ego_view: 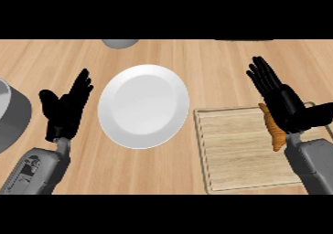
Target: Pick the croissant from the tray and place it in the plate
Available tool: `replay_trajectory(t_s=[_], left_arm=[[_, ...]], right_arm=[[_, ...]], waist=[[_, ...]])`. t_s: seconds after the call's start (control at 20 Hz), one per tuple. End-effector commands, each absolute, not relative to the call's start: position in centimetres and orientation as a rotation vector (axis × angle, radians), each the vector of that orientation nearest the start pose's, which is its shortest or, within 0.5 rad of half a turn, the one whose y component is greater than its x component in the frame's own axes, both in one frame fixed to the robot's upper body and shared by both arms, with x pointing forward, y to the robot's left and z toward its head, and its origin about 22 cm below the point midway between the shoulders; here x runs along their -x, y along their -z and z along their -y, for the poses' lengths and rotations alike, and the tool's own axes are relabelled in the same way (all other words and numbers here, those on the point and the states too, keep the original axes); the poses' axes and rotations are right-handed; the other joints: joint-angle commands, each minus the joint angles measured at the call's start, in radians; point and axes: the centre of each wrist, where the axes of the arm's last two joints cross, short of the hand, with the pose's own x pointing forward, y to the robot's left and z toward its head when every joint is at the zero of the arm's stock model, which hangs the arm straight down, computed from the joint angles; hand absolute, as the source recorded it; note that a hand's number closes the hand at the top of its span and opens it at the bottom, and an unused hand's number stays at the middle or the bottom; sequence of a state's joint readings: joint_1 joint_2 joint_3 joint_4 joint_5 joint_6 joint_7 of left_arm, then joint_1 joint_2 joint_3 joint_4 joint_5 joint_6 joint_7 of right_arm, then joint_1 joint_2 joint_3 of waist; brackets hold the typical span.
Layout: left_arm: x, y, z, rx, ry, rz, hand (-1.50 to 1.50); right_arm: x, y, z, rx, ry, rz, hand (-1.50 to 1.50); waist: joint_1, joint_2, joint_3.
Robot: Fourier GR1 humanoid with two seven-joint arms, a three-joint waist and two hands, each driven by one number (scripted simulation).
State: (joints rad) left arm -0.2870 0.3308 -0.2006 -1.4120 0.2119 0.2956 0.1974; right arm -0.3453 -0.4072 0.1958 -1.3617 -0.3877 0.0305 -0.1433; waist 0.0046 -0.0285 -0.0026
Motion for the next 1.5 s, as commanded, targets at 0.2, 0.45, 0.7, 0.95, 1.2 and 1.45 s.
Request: replay_trajectory(t_s=[0.2, 0.45, 0.7, 0.95, 1.2, 1.45], left_arm=[[-29.5, -3.9, -26.6, -0.217, 0.106, 1.479, 0.0], [-29.4, -3.1, -27.1, -0.174, 0.104, 1.413, 0.0], [-29.6, -2.2, -28.3, -0.164, 0.092, 1.421, 0.0], [-28.2, -1.6, -27.7, -0.144, 0.102, 1.412, 0.0], [-27.4, -1.0, -27.1, -0.165, 0.106, 1.407, 0.0], [-29.5, -3.0, -29.2, -0.161, 0.08, 1.391, 0.0]], right_arm=[[-34.4, -12.0, 35.3, -0.328, -0.612, 1.646, 1.5], [-32.7, -9.4, 40.7, 0.101, -0.491, 1.87, -1.5], [-31.3, -6.7, 45.0, -0.076, -0.746, 1.795, -1.5], [-32.3, -8.1, 44.8, 0.04, -1.036, 1.73, -1.5], [-32.6, -9.2, 46.3, 0.09, -1.138, 1.666, -1.5], [-34.5, -10.8, 43.6, 0.102, -1.253, 1.599, -1.5]], waist=[[0.029, 0.037, 0.003], [0.017, 0.052, 0.01], [0.031, 0.046, 0.006], [0.028, 0.036, 0.004], [0.016, 0.032, 0.004], [0.001, 0.03, 0.002]])
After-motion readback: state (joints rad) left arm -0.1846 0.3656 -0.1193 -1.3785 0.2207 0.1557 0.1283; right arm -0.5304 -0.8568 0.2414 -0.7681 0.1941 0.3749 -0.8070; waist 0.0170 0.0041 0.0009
